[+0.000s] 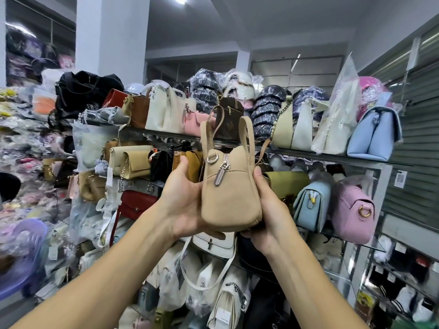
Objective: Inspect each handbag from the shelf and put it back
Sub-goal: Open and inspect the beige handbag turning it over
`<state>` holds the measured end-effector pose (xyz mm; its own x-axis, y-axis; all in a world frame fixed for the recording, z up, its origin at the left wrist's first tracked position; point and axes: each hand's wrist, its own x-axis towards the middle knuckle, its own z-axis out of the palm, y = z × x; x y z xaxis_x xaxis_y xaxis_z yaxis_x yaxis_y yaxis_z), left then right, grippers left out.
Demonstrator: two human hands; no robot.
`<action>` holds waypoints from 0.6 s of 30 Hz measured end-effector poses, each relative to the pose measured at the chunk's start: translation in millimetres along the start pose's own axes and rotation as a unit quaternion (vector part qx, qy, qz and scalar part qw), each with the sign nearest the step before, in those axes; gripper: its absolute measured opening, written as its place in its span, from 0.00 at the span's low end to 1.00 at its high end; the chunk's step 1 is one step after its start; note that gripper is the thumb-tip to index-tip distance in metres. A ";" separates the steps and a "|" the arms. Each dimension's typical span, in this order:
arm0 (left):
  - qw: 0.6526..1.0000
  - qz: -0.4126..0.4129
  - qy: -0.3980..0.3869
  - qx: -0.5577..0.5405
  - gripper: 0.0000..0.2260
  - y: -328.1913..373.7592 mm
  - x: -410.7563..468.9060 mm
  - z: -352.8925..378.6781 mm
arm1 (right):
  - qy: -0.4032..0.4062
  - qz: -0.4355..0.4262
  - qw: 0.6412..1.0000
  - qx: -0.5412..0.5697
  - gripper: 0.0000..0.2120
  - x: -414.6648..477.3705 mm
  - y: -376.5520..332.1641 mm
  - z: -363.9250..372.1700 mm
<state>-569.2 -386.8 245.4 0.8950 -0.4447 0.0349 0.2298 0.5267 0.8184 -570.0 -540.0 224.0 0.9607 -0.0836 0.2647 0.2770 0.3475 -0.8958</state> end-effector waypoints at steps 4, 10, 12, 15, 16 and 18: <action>1.000 0.001 -0.005 0.007 0.46 4.2 -8.1 6.0 | -0.005 0.119 0.993 0.026 0.26 -3.3 -6.7 -0.5; 1.000 0.012 -0.005 0.008 0.44 7.6 -9.4 9.2 | 0.009 0.161 0.986 0.037 0.24 3.2 -8.0 -3.9; 1.000 0.015 -0.007 -0.003 0.42 7.9 -7.7 10.4 | 0.009 0.169 0.985 0.045 0.25 4.4 -6.0 -4.3; 0.999 0.031 0.012 -0.009 0.39 8.3 -9.8 13.9 | 0.006 0.167 0.985 0.048 0.27 8.4 -4.4 -5.5; 0.999 0.036 0.017 -0.005 0.38 8.4 -9.6 14.2 | 0.006 0.173 0.984 0.052 0.28 9.3 -3.6 -6.1; 0.998 0.049 0.025 0.004 0.36 7.2 -10.4 17.0 | 0.006 0.174 0.983 0.056 0.27 11.6 -1.3 -7.8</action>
<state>-583.4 -390.8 260.7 0.9308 -0.3551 0.0870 0.1374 0.5602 0.8169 -559.0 -548.8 225.5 0.9973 0.0479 -0.0554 -0.0712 0.4583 -0.8860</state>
